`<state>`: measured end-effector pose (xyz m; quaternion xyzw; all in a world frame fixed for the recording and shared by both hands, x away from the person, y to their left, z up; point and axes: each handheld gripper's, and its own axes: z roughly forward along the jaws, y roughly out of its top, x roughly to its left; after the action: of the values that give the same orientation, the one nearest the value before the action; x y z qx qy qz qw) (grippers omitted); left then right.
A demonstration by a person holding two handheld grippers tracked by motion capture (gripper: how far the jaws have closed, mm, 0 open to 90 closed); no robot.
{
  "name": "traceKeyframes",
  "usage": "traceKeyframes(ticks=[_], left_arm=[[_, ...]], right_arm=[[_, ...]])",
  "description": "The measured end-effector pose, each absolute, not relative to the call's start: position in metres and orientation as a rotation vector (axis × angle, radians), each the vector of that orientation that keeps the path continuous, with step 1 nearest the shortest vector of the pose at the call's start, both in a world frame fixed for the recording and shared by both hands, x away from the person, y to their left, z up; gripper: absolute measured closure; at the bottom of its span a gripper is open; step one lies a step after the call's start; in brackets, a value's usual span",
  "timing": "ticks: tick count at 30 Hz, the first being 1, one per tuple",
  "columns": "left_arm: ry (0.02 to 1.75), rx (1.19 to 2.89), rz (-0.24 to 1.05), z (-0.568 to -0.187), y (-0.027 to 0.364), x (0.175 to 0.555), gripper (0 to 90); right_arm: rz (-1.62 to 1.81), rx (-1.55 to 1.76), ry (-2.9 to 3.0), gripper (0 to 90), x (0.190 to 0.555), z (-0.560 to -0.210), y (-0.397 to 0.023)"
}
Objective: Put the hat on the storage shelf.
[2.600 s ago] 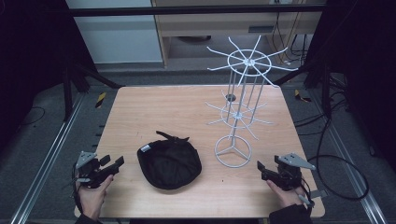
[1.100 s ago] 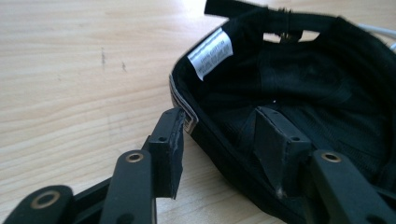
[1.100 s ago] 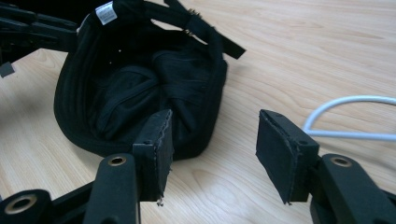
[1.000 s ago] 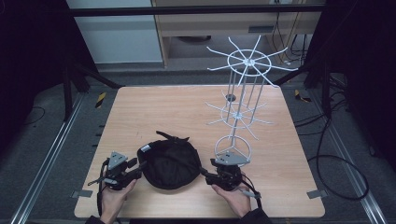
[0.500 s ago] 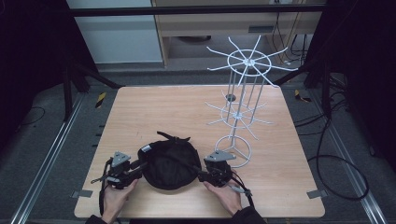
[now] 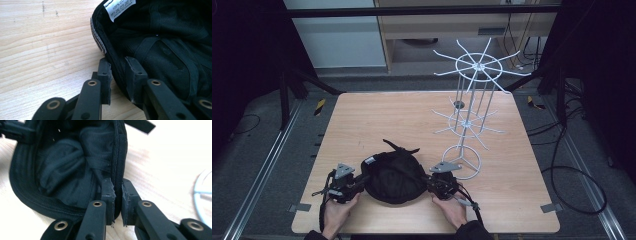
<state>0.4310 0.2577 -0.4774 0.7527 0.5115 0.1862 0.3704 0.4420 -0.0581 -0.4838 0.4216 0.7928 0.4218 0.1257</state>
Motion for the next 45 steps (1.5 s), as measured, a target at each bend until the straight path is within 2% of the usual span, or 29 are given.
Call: traceKeyframes(ticks=[13,23,36,45], left_arm=[[1.264,1.951,0.437,-0.483,0.232,0.438,77.3],[1.245,1.92,0.412,-0.484,0.227,0.447,77.2],[1.209,1.832,0.464,-0.453,0.243,0.433,58.8],[1.104,1.759,0.409,-0.42,0.22,0.425,47.3]], right_arm=[[1.403,0.956,2.188,84.3,0.424,-0.438,-0.061],[1.394,0.895,2.233,84.2,0.418,-0.443,-0.052],[1.334,0.938,2.184,84.0,0.417,-0.444,-0.056],[1.329,0.926,2.195,82.6,0.416,-0.445,-0.056]])
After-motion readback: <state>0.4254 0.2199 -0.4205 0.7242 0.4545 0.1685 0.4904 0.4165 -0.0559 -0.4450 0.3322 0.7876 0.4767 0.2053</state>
